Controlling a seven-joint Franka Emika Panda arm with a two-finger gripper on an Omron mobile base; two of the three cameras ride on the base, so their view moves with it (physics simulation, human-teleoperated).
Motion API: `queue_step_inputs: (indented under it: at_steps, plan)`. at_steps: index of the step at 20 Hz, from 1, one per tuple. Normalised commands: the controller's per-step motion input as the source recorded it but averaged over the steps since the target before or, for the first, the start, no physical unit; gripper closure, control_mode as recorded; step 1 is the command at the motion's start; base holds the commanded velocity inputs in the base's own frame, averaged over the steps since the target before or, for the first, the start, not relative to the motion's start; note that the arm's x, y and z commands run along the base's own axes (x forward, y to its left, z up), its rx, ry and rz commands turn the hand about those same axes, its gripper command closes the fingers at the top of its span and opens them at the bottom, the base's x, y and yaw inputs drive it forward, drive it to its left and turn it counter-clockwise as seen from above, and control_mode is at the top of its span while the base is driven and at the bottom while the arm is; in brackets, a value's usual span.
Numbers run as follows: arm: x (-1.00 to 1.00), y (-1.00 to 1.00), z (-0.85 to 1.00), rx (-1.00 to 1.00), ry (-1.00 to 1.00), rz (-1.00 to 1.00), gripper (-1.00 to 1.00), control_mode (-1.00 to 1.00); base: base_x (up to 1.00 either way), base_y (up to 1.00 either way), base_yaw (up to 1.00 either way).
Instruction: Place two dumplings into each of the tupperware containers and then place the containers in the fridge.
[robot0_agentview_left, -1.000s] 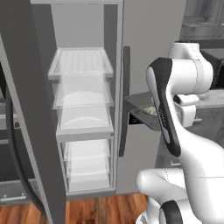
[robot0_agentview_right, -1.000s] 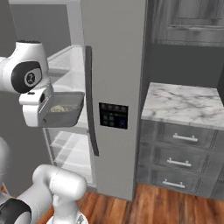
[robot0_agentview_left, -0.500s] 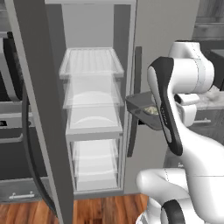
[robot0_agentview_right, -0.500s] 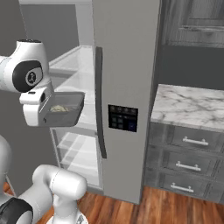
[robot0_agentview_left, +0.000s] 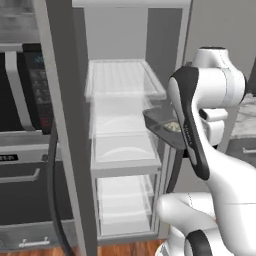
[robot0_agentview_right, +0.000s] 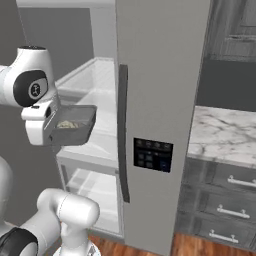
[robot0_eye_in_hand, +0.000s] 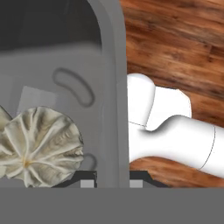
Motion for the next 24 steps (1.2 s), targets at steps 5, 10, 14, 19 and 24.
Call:
queue_step_inputs:
  at_steps: [5,10,14,19,24]
  plan:
    - [0.00,0.00,0.00,0.00,0.00,0.00,1.00,1.00,0.34,0.50,-0.09]
    - [0.00,0.00,0.00,0.00,0.00,0.00,1.00,1.00,0.18,0.34,-0.23]
    - [0.00,0.00,0.00,0.00,0.00,0.00,1.00,1.00,0.19,0.06,-0.28]
    - [0.00,0.00,0.00,0.00,0.00,0.00,1.00,1.00,0.45,0.00,-0.16]
    - [0.00,0.00,0.00,0.00,0.00,0.00,1.00,1.00,0.61,0.00,-0.02]
